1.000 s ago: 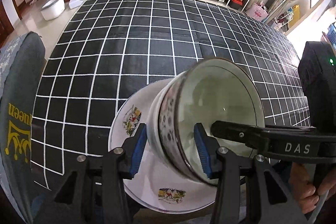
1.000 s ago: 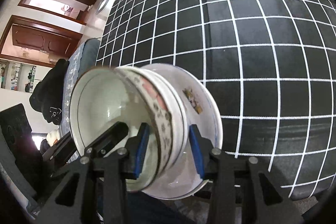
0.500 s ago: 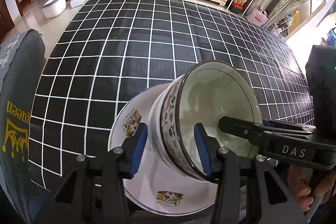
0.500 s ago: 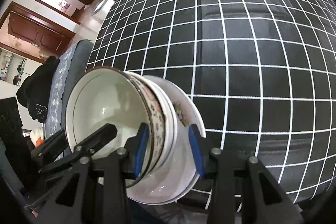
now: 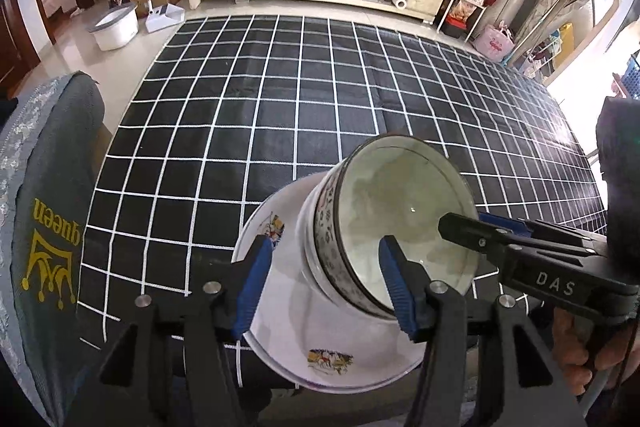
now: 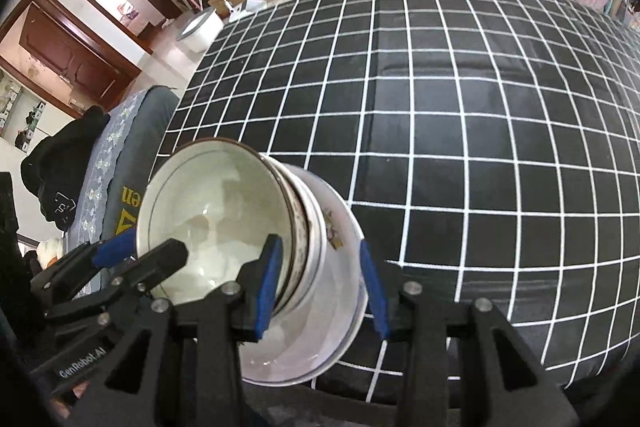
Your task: Organize plates and bowls
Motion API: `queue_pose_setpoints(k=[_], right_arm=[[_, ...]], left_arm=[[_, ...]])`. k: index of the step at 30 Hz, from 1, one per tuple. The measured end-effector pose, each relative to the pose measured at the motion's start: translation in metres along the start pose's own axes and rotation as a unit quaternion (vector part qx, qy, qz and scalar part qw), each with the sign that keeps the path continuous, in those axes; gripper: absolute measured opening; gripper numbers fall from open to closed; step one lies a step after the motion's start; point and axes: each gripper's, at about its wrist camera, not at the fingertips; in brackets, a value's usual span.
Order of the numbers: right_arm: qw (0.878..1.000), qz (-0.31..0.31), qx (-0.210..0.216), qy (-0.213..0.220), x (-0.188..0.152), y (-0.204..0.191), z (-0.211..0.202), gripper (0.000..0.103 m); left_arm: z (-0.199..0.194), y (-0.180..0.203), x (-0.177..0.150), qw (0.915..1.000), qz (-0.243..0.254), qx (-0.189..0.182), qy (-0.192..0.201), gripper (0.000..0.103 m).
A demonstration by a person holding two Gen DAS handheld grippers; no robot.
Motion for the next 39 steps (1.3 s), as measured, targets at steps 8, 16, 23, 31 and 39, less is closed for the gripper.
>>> queue_pose_setpoints(k=[8, 16, 23, 31, 39], right_arm=[[0.999, -0.022, -0.012, 0.039, -0.010, -0.006, -0.025, 0.046], [0.995, -0.045, -0.031, 0.088, -0.024, -0.007, -0.051, 0.046], [0.989, -0.058, -0.044, 0.128, -0.039, -0.005, -0.078, 0.046], [0.970, -0.103, -0.084, 0.204, -0.071, -0.011, -0.116, 0.072], [0.952, -0.107, -0.101, 0.269, -0.102, -0.004, -0.150, 0.098]], left_arm=[[-0.040, 0.018, -0.005, 0.9979, 0.017, 0.028, 0.056, 0.053], [-0.056, 0.040, -0.017, 0.9952, 0.035, 0.046, 0.079, 0.053], [-0.083, 0.058, -0.030, 0.9897, 0.038, 0.060, 0.124, 0.053], [-0.118, 0.089, -0.054, 0.9797, 0.054, 0.061, 0.183, 0.053], [-0.146, 0.106, -0.086, 0.9682, 0.069, 0.061, 0.233, 0.085]])
Point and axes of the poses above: each gripper's, at about its wrist camera, not at the fingertips, and z roughly the way its jaws point, y to its right, x to its top, and after that the axes turned 7 degrees about z, right-handed
